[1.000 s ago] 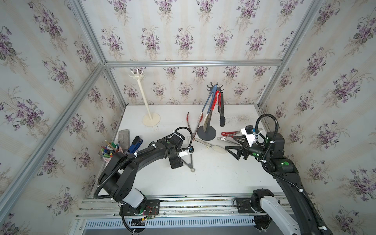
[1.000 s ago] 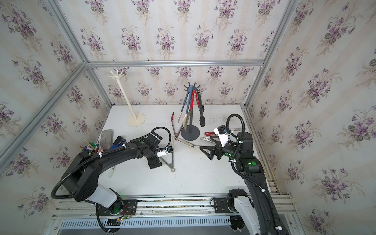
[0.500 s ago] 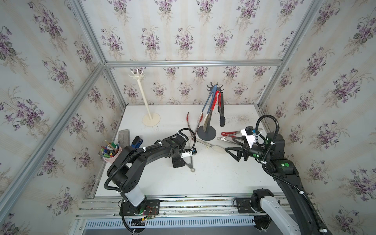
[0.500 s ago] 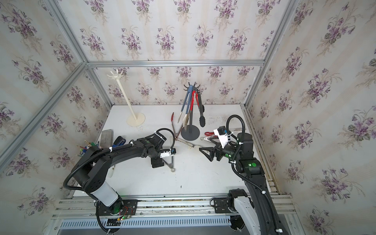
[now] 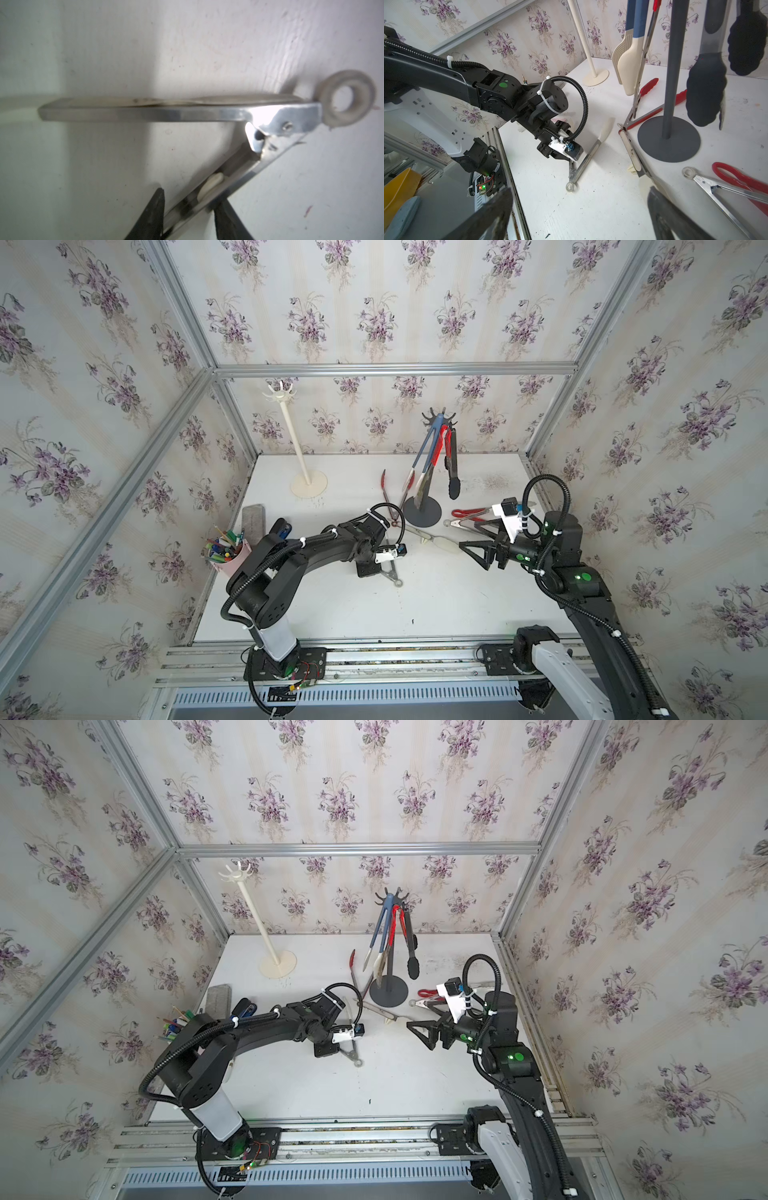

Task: Hang food tongs on kitchen utensil racks
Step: Pick up the food tongs from the center of the board.

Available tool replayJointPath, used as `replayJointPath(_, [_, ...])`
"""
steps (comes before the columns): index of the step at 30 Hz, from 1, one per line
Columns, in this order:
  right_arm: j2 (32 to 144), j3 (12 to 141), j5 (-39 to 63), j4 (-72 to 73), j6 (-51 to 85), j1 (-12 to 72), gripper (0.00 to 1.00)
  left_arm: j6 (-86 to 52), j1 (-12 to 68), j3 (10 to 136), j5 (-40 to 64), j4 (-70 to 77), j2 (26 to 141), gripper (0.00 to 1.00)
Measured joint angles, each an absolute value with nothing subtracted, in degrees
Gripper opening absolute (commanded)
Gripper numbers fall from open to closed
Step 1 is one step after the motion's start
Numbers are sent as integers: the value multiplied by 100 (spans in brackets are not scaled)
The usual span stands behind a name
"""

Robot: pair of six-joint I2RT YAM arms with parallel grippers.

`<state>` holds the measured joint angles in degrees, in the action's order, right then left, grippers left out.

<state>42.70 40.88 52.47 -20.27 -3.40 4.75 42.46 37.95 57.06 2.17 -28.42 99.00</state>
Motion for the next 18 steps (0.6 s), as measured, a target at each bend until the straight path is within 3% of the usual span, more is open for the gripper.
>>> replayJointPath(12, [4285, 4101, 5242, -1931, -294, 482, 100, 3828, 3848, 5867, 303, -2906, 10049, 22])
replayJointPath(15, [4283, 4101, 5240, -1931, -287, 482, 100, 3734, 3868, 5887, 281, -2917, 10062, 36])
replayJointPath(18, [4281, 4101, 5240, -1929, -274, 482, 100, 3686, 3885, 5887, 217, -2899, 10062, 43])
